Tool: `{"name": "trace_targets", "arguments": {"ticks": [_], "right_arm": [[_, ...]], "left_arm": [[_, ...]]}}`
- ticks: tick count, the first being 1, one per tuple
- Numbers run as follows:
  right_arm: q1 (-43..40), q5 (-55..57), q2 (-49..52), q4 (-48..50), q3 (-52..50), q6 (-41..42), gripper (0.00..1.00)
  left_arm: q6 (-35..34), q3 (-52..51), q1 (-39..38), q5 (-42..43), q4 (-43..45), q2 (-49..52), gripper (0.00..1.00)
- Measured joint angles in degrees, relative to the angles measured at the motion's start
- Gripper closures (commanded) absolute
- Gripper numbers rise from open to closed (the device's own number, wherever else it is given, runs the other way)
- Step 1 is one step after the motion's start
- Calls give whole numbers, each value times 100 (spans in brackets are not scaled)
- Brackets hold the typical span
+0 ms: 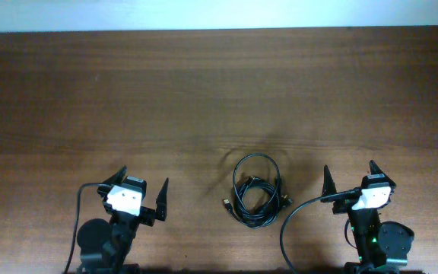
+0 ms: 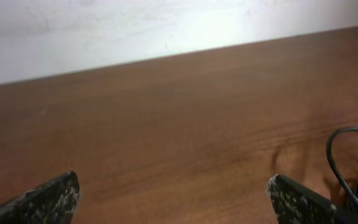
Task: Untangle cables
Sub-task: 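Raise the left gripper and move it toward the black cable bundle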
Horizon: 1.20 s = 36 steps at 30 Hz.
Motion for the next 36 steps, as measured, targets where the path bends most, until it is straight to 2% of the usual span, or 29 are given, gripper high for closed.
{"name": "trace_targets", "arguments": {"ticks": [7,18,22,36], "right_arm": [[0,2,-7,0,0,0,0],[0,2,-11,-2,0,2,0],[0,2,-13,0,0,0,0],[0,2,-11,0,0,2,0]], "left_arm": [[2,573,0,24,-85,1239,1],[236,2437,0,63,-1504,3130,1],[522,2870,0,452,-1840,3770,2],[743,3751,-160,553,-2798,4666,1]]}}
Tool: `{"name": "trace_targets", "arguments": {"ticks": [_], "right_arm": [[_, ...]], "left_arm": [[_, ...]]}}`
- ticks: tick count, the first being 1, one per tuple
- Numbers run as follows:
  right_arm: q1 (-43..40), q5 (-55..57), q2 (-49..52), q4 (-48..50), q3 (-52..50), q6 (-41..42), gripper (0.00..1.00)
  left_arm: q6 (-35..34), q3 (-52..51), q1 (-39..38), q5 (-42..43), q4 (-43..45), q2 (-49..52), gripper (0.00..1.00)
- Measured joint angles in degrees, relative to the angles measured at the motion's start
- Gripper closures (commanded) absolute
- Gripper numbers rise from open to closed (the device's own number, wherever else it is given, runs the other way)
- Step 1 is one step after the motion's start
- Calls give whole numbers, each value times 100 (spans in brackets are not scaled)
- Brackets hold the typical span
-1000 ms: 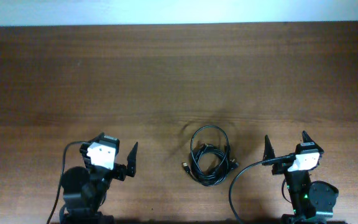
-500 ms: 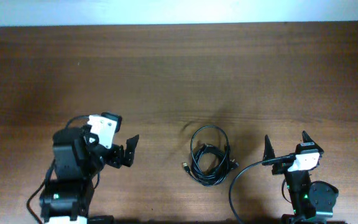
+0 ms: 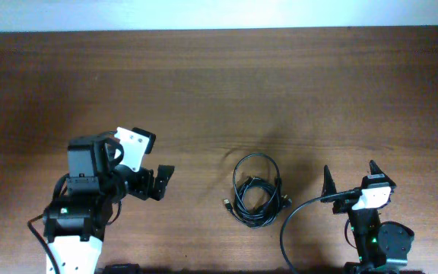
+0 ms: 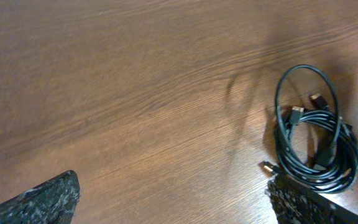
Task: Untangle cables
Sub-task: 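Raise the left gripper and move it toward the black cable bundle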
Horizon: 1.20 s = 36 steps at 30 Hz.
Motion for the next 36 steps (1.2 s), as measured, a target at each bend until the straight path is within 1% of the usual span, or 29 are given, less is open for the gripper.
{"name": "trace_targets", "arguments": {"ticks": [6,9,15,21,32,36], "right_arm": [[0,0,0,-2,0,0,1],[0,0,-2,0,0,0,0],[0,0,0,-2,0,-2,0],[0,0,0,-2,0,-4,0],[0,0,0,-2,0,-2,0],[0,0,0,-2,0,0,0]], "left_arm": [[79,55,-649,-61,-44,37,1],[144,114,-1036,-63,-96,378,1],[155,555,-1449,-63,-127,1049,1],[186,568,-1506,-63,-129,1390,1],[278,568,-1506,-63,0,1399,1],[297,568,-1506,-297,164,1399,1]]}}
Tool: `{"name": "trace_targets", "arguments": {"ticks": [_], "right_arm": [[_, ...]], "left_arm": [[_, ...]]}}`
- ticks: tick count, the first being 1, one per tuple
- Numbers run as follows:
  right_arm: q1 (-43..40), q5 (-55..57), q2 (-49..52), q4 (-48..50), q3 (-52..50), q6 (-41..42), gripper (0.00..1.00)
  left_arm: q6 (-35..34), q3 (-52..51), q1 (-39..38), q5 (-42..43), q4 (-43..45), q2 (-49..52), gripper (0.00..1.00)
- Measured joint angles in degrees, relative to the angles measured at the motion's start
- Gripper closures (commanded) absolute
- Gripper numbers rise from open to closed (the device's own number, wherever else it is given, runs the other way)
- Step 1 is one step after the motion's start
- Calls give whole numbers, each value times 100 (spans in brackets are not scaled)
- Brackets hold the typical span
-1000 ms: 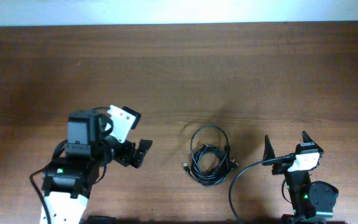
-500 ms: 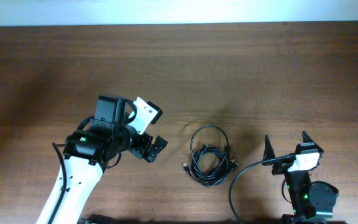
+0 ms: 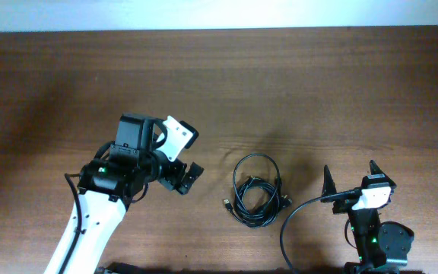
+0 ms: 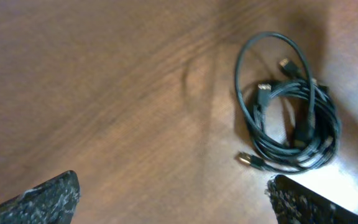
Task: Untangle cables
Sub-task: 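Raise the left gripper and move it toward the black cable bundle, then lower the right gripper onto the cable bundle and grasp it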
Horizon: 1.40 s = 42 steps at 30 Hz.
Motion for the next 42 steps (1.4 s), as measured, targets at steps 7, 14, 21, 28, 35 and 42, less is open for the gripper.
{"name": "trace_targets", "arguments": {"ticks": [7,14,21,28,35,42], "right_arm": [[0,-2,0,2,0,4,0],[0,-70,0,4,0,105,0],[0,-881,0,-17,26,1845,1],[0,-1272,92,-2385,1609,2155,1],[0,-807,2291,-4861,4323,2223,1],[0,-1248,5515,-6492,5875,2229,1]], "left_arm": [[-33,2,13,-240,610,7,1],[-157,2,634,-15,748,459,1],[-181,2,645,109,785,761,1],[-404,2,645,131,800,837,1],[-448,11,645,190,813,848,1],[-463,15,645,262,844,857,1]]}}
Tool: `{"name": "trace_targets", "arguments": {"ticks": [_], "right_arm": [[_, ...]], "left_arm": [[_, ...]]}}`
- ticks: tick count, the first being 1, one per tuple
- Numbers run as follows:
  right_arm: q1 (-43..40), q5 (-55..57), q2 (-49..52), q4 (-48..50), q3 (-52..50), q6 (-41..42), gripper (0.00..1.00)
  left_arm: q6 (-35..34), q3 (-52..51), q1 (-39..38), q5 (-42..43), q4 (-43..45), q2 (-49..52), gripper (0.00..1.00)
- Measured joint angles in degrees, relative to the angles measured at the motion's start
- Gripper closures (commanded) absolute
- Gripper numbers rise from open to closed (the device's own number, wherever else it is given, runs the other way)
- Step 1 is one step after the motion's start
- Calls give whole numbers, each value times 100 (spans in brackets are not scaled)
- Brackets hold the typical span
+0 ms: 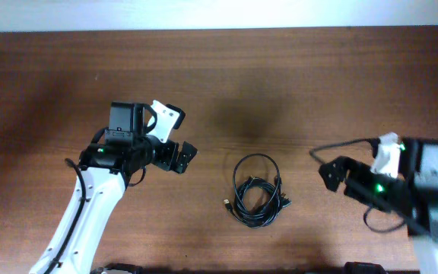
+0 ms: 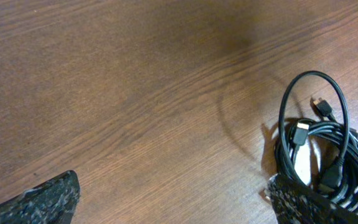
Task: Untangle cables
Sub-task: 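Lower the right gripper onto the cable bundle and grasp it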
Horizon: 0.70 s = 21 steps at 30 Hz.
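A bundle of black cables [image 1: 257,192] lies coiled on the wooden table, with small plugs sticking out at its left and inside the loop. In the left wrist view the cable bundle [image 2: 319,155] sits at the right edge, just past the right finger. My left gripper [image 1: 179,157] hovers to the left of the coil, open and empty; its two fingertips [image 2: 48,199] stand far apart at the frame's bottom corners. My right gripper [image 1: 331,173] is right of the coil, pointing toward it; its jaws show only as a dark shape.
The brown wooden table [image 1: 280,84] spreads all around the coil. A pale wall strip runs along the far edge. The right arm's own black cord [image 1: 344,144] arcs above its wrist.
My right arm has left its folded rest pose at the front right and now reaches out toward the coil's right side. My left gripper has shifted slightly up and away from the coil.
Both arms first sat folded at the table's front edge with open grippers. My left arm then stood raised and extended, and later closer to the coil's left side. Now the right arm is extended too. The cable bundle has not moved.
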Motion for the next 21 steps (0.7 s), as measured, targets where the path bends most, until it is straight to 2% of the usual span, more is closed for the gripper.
{"name": "trace_targets", "arguments": {"ticks": [6,9,16,21], "right_arm": [[31,-1062,2264,155,33,-33,1],[402,-1158,2898,352,33,-151,1],[1453,-341,3123,614,9,-168,1],[1845,-107,3126,1082,-39,-173,1]], "left_arm": [[0,4,0,20,7,2,1],[0,4,0,20,13,2,1],[0,7,0,20,22,2,1],[0,7,0,20,24,2,1]]}}
